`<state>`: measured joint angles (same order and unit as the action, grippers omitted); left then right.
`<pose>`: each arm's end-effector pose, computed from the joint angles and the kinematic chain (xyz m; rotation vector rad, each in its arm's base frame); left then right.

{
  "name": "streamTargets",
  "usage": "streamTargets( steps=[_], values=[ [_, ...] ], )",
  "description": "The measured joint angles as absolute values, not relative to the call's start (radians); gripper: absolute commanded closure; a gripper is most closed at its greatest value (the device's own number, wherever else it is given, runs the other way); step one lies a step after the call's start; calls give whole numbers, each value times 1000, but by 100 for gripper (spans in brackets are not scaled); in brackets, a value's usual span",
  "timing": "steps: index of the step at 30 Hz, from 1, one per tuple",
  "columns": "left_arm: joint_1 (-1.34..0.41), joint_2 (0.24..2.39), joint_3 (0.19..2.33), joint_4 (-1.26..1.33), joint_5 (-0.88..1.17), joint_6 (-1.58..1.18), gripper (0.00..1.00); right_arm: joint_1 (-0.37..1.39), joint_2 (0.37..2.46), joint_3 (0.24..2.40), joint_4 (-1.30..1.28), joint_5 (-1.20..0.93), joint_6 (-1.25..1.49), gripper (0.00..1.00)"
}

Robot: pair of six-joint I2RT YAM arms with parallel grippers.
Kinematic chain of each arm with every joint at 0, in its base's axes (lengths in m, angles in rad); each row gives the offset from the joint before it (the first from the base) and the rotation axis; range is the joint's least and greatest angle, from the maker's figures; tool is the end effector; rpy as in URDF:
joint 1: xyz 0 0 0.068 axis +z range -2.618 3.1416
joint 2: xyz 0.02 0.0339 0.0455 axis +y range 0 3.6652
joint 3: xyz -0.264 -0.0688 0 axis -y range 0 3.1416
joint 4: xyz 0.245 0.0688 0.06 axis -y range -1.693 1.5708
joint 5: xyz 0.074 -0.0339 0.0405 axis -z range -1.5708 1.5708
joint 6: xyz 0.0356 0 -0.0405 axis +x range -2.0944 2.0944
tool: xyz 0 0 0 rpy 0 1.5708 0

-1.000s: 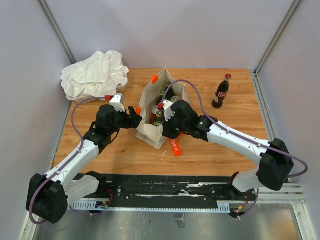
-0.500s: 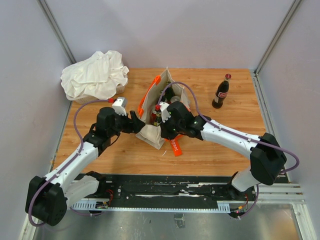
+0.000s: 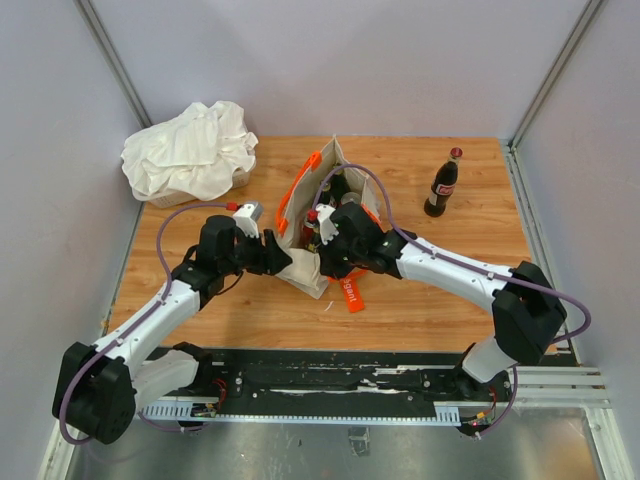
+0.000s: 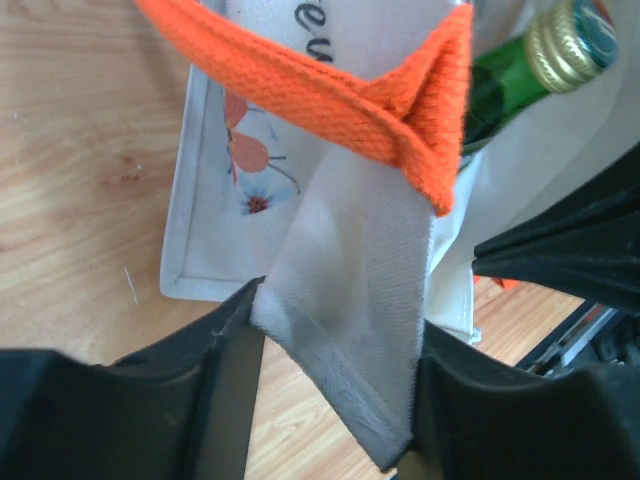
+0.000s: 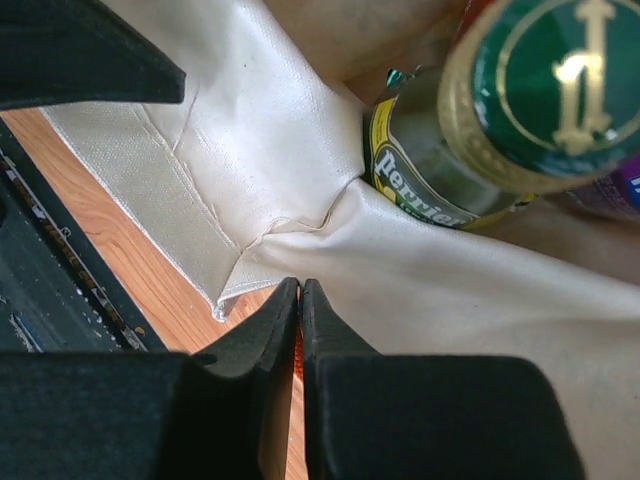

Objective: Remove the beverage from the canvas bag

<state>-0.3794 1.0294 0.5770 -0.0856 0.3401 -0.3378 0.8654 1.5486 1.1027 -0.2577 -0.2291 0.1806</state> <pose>0.2026 -0.0936 0.2315 0.2560 2.1593 -0.7792 0.2168 0.2671 0.2556 -0.9191 2.2006 0.7881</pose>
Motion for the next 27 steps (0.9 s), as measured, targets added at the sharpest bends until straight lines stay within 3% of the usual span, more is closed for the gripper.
streamTargets(
  steps=[3,6,12,16,25,27],
  values=[
    [-378,1046,577,-84,320,-335,87,865,1552,1105,-259,-228,175,91],
    [-382,1054,578,-81,302,-344,99,865,1552,1109,-263,-229,172,81],
    [-388,1053,582,-85,271,-345,100,870,1538,1122,-337,-220,165,49],
    [-397,1045,582,-92,253,-345,100,870,1497,1174,-385,-181,157,42],
    [-407,1048,583,-93,240,-345,100,870,1379,1250,-263,3,133,41],
    [-408,1053,586,-93,239,-345,99,870,1394,1246,-216,32,122,37]
  ],
)
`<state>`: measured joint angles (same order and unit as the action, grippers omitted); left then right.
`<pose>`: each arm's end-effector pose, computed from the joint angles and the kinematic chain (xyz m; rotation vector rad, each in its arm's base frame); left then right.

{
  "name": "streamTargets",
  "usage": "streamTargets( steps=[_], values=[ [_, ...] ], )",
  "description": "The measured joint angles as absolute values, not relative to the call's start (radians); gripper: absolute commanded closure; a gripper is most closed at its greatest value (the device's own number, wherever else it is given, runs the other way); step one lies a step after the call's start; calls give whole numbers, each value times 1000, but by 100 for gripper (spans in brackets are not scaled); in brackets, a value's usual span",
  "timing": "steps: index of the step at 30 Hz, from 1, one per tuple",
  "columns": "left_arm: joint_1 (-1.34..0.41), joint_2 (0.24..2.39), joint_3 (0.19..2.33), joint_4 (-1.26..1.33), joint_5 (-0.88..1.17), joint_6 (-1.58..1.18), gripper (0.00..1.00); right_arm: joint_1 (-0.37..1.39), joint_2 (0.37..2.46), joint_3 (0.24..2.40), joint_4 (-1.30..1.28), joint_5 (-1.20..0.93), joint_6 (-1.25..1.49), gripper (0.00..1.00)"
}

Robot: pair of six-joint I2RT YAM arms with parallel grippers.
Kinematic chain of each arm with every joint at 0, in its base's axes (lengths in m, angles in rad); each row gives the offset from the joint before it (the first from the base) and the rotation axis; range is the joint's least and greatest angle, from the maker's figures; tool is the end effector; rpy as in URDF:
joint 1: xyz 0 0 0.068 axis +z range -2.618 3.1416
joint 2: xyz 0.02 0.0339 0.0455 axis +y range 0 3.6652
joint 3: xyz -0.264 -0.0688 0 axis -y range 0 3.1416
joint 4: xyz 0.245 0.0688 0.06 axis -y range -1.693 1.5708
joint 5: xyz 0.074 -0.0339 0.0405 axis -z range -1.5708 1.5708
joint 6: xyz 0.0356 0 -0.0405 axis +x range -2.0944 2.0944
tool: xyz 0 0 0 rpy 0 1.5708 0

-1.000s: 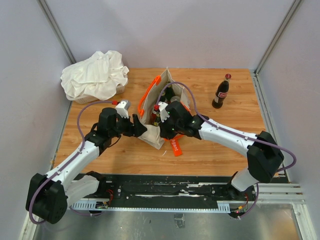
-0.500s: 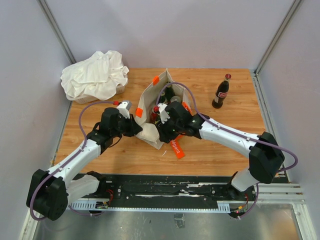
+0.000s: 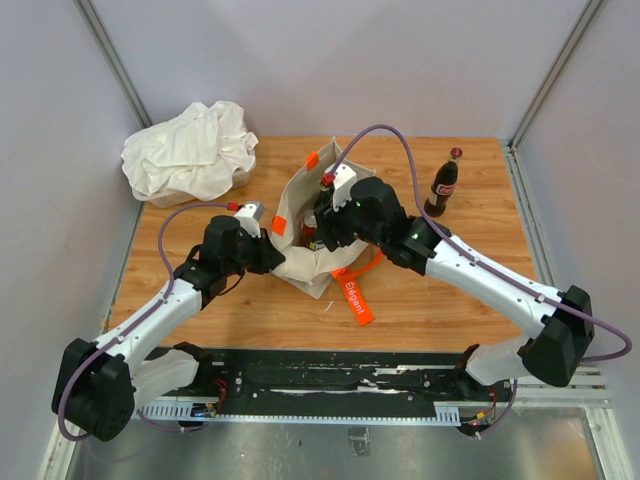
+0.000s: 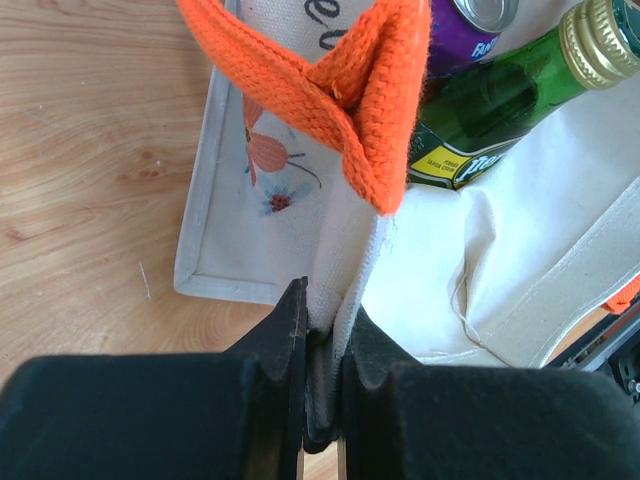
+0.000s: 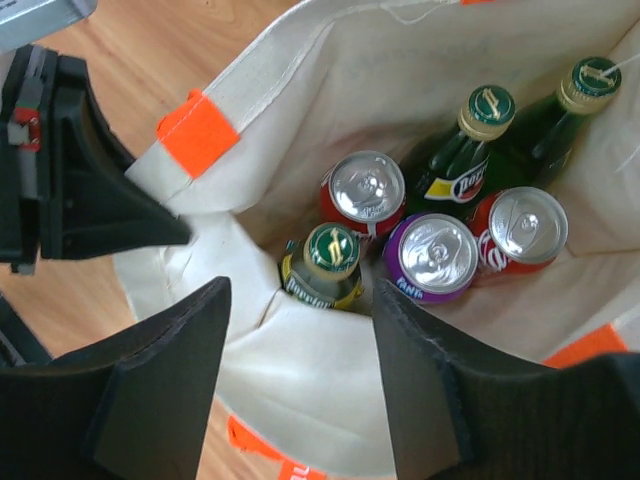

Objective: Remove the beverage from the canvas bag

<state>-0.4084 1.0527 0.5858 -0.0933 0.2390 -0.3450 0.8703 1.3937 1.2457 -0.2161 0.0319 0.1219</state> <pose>0.2050 -0.0979 0.2285 0.2147 2.1834 -0.6899 0.2117 0.2493 0.3576 -0.7059 1.8572 0.6237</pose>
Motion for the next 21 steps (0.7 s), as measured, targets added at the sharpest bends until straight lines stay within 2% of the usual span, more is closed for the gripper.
streamTargets(
  steps=[5,8,21],
  values=[
    [-409,1066,598,-103,239,-342,100,870,1466,1213,-112,79,97,28],
    [-410,1070,604,-112,239,-339,100,870,1511,1197,-65,119,89,26],
    [-410,1074,609,-118,237,-337,99,855,1595,1180,82,168,93,36]
  ],
)
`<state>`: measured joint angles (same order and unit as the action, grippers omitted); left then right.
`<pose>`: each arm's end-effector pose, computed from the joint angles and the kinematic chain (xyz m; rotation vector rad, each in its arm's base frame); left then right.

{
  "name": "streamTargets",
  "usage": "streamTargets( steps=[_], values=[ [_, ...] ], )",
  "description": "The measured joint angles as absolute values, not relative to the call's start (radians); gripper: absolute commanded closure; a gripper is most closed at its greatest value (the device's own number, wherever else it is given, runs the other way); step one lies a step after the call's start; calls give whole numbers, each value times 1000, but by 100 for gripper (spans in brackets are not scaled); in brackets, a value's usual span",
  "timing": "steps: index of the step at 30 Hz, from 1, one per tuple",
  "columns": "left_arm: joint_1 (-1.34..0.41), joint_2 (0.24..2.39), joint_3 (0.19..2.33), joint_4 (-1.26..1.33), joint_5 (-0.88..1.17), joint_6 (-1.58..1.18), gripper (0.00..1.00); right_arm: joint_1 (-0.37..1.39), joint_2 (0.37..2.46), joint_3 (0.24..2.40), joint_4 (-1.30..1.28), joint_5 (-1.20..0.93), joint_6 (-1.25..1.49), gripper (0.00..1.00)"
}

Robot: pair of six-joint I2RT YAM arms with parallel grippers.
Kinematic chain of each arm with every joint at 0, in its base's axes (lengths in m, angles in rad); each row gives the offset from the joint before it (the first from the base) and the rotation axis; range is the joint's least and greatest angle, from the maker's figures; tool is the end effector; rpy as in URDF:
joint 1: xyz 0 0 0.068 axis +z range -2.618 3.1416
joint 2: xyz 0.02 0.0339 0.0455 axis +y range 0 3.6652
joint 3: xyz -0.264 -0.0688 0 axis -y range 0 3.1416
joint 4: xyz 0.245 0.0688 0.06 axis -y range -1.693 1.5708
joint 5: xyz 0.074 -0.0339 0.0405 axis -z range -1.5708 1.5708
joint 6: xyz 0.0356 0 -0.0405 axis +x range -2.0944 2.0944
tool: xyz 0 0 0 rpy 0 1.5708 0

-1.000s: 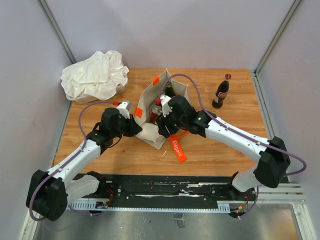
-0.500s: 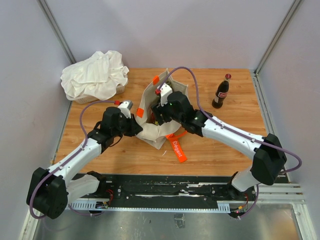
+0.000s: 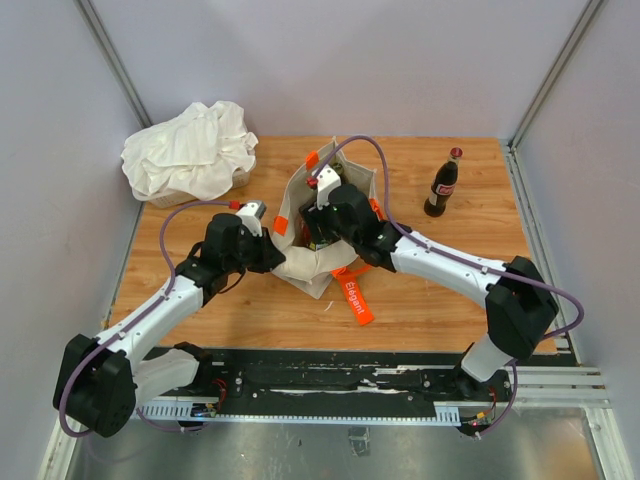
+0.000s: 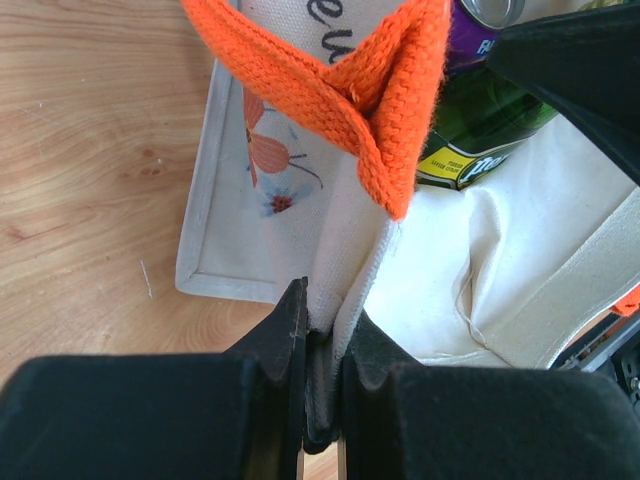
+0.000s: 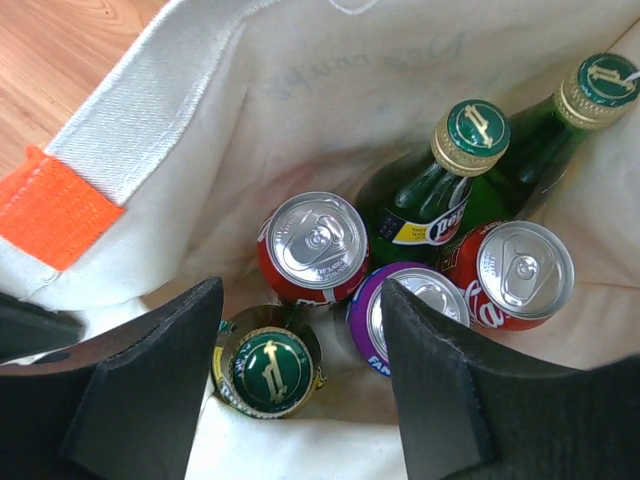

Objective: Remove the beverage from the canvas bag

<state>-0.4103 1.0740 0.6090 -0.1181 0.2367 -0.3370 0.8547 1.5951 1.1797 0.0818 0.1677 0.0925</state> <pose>0.2082 -0.0997 0.2296 0.2225 2.2050 -0.6794 0.2525 0.2812 0.2977 -0.6092 1.8301 0.4811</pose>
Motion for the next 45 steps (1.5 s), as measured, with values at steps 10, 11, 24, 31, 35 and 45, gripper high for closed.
streamTargets(
  steps=[10,11,24,31,35,45],
  values=[
    [-410,1080,612,-121,236,-337,100,850,1617,1146,89,120,148,60],
    [-410,1081,614,-122,236,-337,100,850,1618,1143,89,115,153,66],
    [-410,1090,617,-125,236,-337,99,852,1625,1141,102,79,152,99],
    [-413,1099,618,-121,236,-337,100,865,1620,1203,10,82,63,99],
    [-415,1110,625,-120,237,-337,100,870,1593,1241,-29,91,1,99],
    [-415,1115,625,-116,237,-337,99,900,1411,1269,26,185,-156,99]
  ],
)
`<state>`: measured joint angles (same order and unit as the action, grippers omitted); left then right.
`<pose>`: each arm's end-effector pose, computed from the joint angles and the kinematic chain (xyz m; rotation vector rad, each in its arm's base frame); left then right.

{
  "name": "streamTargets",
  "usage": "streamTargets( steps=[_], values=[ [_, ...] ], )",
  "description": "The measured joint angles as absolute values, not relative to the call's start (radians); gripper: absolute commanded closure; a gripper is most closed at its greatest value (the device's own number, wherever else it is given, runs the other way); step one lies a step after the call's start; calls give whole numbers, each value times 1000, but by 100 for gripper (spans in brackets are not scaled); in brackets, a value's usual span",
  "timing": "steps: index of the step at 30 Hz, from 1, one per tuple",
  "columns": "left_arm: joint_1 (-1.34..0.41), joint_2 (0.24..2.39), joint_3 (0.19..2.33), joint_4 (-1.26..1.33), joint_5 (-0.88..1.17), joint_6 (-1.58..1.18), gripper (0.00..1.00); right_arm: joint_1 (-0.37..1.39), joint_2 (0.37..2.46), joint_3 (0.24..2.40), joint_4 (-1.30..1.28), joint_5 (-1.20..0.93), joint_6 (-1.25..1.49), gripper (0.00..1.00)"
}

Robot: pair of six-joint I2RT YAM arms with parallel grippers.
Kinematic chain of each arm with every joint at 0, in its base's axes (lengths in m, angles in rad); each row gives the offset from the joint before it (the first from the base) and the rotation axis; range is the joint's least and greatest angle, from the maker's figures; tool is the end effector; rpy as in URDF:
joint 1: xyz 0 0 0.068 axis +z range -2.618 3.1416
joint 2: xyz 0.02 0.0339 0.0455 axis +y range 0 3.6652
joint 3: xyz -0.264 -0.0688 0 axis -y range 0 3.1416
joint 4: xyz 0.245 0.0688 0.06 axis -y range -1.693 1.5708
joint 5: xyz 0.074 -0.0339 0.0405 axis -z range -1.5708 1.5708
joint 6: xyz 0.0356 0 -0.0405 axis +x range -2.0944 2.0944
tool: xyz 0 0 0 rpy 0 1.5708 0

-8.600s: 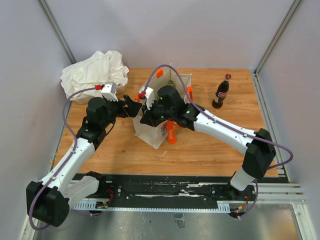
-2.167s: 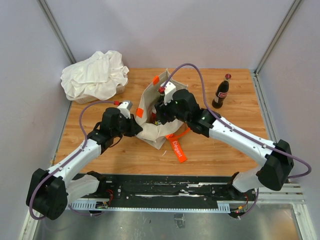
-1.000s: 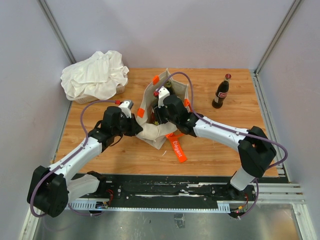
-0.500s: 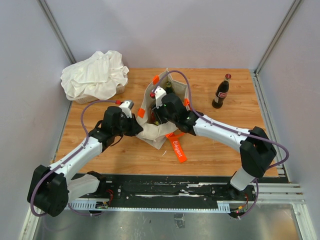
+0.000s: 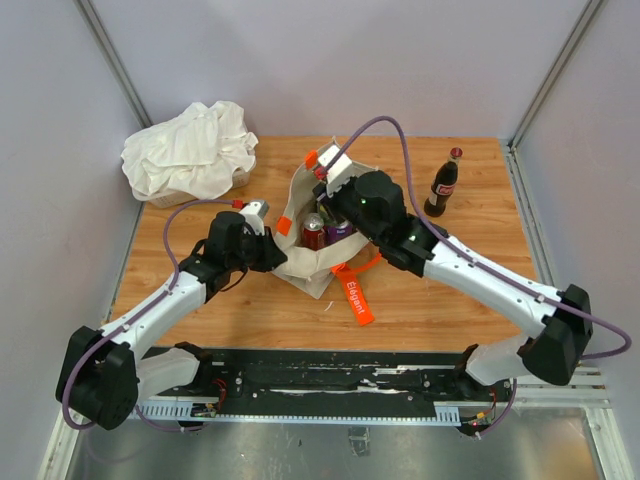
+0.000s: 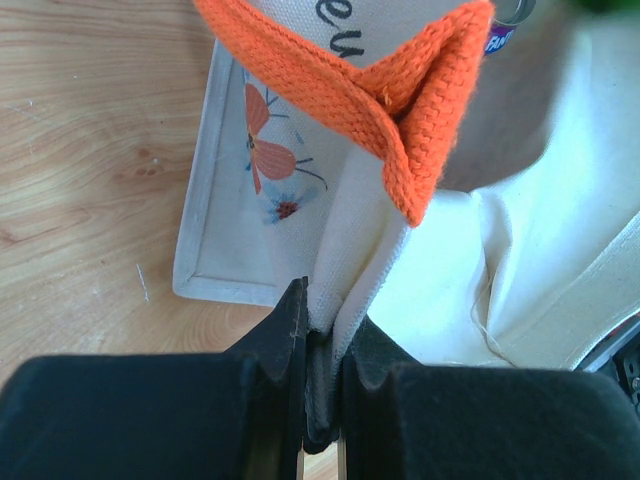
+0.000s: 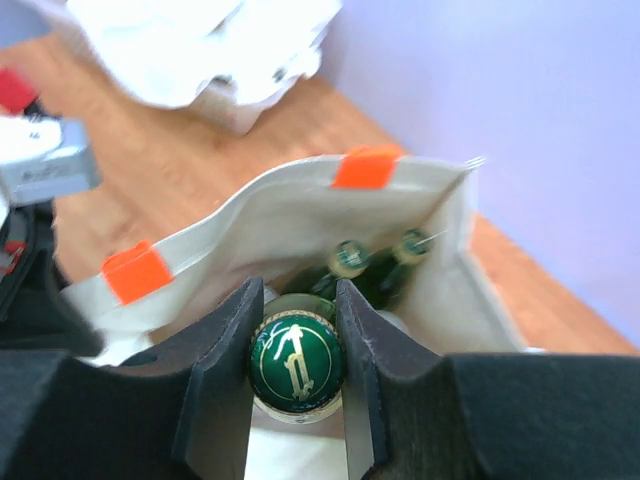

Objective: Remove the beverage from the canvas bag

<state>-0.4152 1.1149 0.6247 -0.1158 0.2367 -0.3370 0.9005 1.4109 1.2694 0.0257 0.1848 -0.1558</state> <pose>0.2139 -0.1034 0.2263 0.2265 2.2286 -0.6773 0.2146 0.2602 0.3864 -0.7334 1.5345 0.4028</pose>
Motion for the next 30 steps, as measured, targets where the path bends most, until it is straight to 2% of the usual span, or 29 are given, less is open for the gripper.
streamTargets(
  steps=[12,21,30],
  values=[
    [-415,1116,625,-116,236,-329,99,856,1178,1238,221,524,-387,99],
    [-415,1122,628,-117,237,-322,99,583,1007,998,212,677,-323,99],
    [-415,1130,632,-117,237,-321,99,277,977,832,181,574,-80,99]
  ],
)
